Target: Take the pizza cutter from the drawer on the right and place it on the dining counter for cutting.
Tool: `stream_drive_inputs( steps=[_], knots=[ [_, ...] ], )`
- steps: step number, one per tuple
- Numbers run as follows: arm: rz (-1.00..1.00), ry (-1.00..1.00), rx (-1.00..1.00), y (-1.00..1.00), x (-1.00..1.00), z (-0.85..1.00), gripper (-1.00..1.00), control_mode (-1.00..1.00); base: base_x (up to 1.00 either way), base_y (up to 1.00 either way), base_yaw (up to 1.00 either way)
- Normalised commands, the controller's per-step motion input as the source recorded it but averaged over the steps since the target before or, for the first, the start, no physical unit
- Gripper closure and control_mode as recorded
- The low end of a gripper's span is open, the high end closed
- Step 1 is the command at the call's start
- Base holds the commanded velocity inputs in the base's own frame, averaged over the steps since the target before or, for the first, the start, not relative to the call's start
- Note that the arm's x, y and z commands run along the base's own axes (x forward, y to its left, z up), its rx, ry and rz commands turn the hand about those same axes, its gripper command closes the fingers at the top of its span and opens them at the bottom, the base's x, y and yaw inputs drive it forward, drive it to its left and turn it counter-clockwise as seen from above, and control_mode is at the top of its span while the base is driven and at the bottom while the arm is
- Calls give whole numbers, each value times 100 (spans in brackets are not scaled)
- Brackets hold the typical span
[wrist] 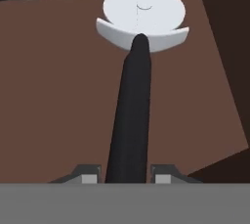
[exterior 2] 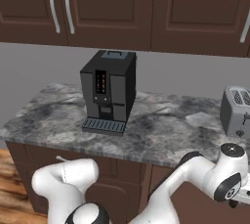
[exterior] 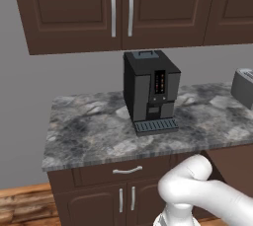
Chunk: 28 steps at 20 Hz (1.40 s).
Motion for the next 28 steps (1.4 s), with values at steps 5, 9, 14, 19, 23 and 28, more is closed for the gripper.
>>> stream_drive_inputs(
  steps=[5,9,14,19,23,28],
  knots=[
    [-1,0,-11,58,-53,88,100,-100,0,0,0],
    [0,0,-10,52,-41,82,100,-100,0,0,0],
    [0,0,-8,67,-33,81,100,-100,0,0,0],
    [2,-4,-1,79,-28,76,100,-100,0,0,0],
    [14,-11,0,83,-5,56,100,-100,0,0,0],
    [19,-4,3,74,0,49,100,-100,0,0,0]
  ],
)
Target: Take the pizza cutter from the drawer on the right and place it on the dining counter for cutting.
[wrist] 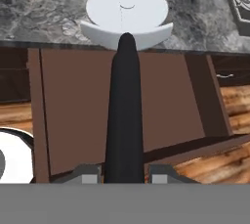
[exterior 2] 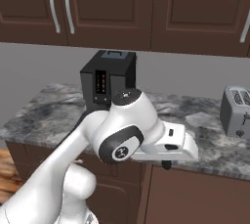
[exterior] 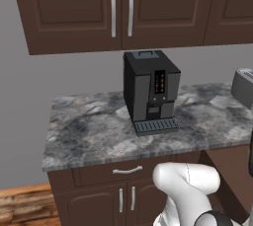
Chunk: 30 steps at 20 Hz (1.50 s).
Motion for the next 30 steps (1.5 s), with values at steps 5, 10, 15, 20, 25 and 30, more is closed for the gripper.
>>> stream_drive_inputs(
  steps=[5,10,15,20,25,30],
  knots=[
    [13,-1,10,59,0,41,100,-100,0,0,0],
    [7,0,14,63,0,53,100,-100,0,0,0],
    [0,0,10,85,0,39,100,-100,0,0,0],
    [0,0,5,87,0,0,100,-100,0,0,0],
    [1,-1,13,51,8,0,100,-100,0,0,0],
    [2,-3,13,42,11,0,100,-100,0,0,0]
  ],
)
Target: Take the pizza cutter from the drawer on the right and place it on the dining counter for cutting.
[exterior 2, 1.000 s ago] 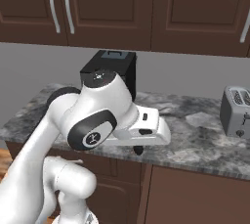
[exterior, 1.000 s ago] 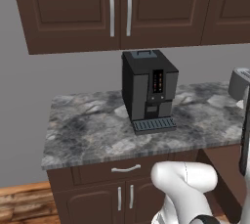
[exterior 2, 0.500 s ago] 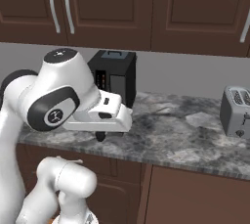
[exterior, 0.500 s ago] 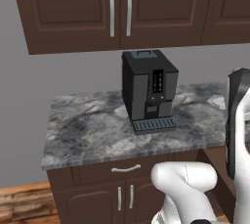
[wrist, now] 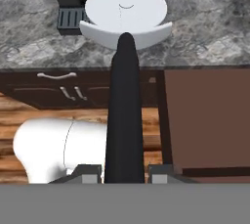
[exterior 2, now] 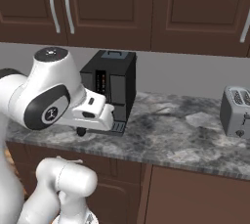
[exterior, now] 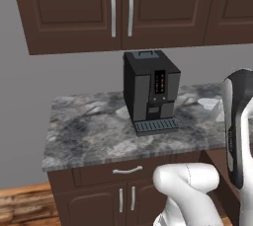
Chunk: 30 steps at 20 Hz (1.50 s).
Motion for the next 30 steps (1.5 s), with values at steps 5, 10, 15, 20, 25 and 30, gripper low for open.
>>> stream_drive_inputs(
  steps=[5,10,15,20,25,30],
  knots=[
    [1,0,2,63,0,0,100,-100,0,0,0],
    [0,0,-1,60,0,0,100,-100,0,0,0],
    [0,0,0,1,1,0,100,-100,0,0,0],
    [0,0,0,0,6,0,100,-100,0,0,0],
    [1,0,0,0,1,0,100,100,-7,0,4],
    [0,0,0,0,0,0,100,100,-74,63,61]
  ],
)
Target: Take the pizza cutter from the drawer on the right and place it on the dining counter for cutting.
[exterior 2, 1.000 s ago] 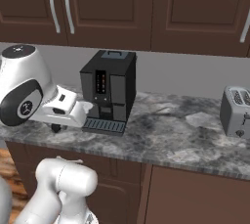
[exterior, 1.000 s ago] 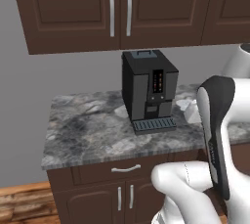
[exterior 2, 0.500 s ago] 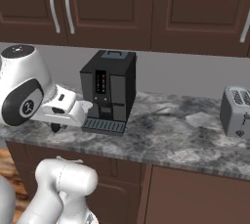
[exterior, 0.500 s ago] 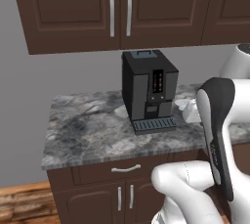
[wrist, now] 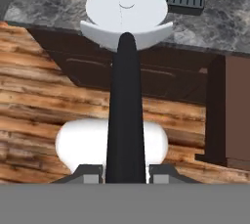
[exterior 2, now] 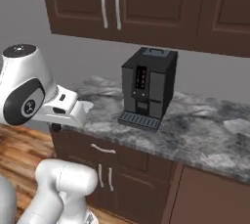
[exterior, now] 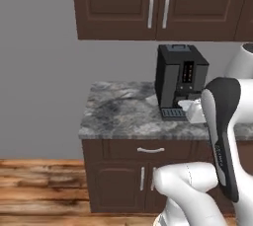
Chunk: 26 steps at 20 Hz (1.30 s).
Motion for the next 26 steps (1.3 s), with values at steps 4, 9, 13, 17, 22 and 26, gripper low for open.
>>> stream_drive_inputs(
  steps=[4,9,13,17,22,26],
  knots=[
    [0,0,0,0,0,0,100,100,-31,78,90],
    [0,0,0,0,0,0,100,100,-8,73,88],
    [0,0,0,0,0,0,100,100,-17,25,100],
    [0,0,0,0,0,0,100,100,-15,5,100],
    [0,0,0,0,0,0,100,100,-3,0,100],
    [0,0,0,0,0,0,100,100,0,0,100]
  ],
)
